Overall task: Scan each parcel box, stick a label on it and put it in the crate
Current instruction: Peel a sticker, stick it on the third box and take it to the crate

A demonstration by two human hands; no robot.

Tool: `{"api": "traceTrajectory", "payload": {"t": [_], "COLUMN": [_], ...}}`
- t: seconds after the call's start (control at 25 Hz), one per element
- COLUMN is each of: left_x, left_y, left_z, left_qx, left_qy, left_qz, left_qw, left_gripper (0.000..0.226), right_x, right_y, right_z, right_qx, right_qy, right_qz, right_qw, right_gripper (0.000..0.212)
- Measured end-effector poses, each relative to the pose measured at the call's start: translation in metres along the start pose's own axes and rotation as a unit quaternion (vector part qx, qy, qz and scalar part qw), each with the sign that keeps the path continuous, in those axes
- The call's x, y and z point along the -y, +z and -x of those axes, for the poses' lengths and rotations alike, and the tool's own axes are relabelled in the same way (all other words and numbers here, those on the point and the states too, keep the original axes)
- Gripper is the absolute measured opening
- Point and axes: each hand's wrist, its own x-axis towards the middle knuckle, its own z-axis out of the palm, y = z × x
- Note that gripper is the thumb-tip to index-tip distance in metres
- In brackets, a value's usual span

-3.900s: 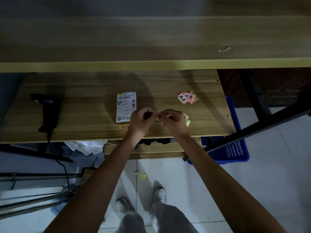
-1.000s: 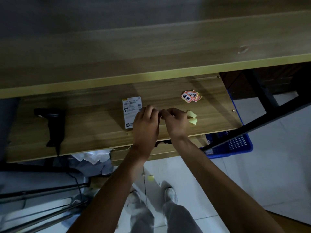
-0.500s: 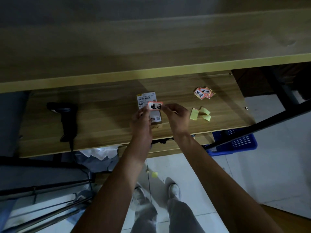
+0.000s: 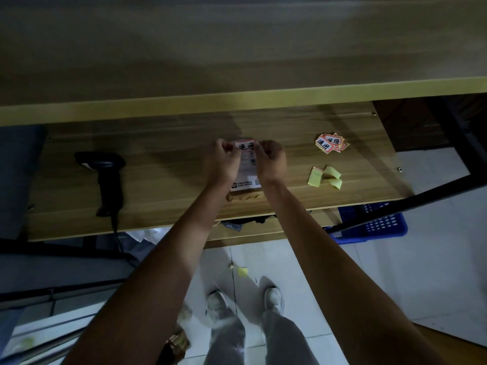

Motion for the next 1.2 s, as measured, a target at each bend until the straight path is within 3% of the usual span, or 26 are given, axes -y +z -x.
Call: {"api": "traceTrajectory", "payload": {"t": [0.12, 0.24, 0.48, 0.84, 1.2], "left_x": [0.011, 0.010, 0.006, 0.011, 0.014], "left_y": [0.016, 0.030, 0.043, 0.046, 0.046], "left_z": [-0.027, -0.033, -0.035, -0.030, -0.031], "left_qx": [-0.026, -0.051, -0.085, -0.160, -0.151], "left_qy": [0.053, 0.026, -0.028, -0.029, -0.028], "left_qz": [-0.122, -0.200, -0.163, -0.128, -0.112], "left_qw": [0.991, 0.978, 0.983, 0.978, 0.982], "left_gripper": [0.024, 0.034, 0.044, 0.038, 0.032], "right_x": [-0.009, -0.011, -0.017, -0.019, -0.021], "right_y": [0.016, 0.021, 0.028, 0.029, 0.031], "right_z": [-0.021, -0.032, -0.035, -0.034, -0.035], "right_qx": [-0.046, -0.057, -0.084, -0.060, -0.075], "right_qy": [0.017, 0.017, 0.003, -0.001, -0.007], "right_qz": [0.050, 0.077, 0.101, 0.138, 0.148], "right_qw": [0.998, 0.995, 0.991, 0.989, 0.986], "right_gripper": [0.029, 0.032, 0.033, 0.033, 0.031]}}
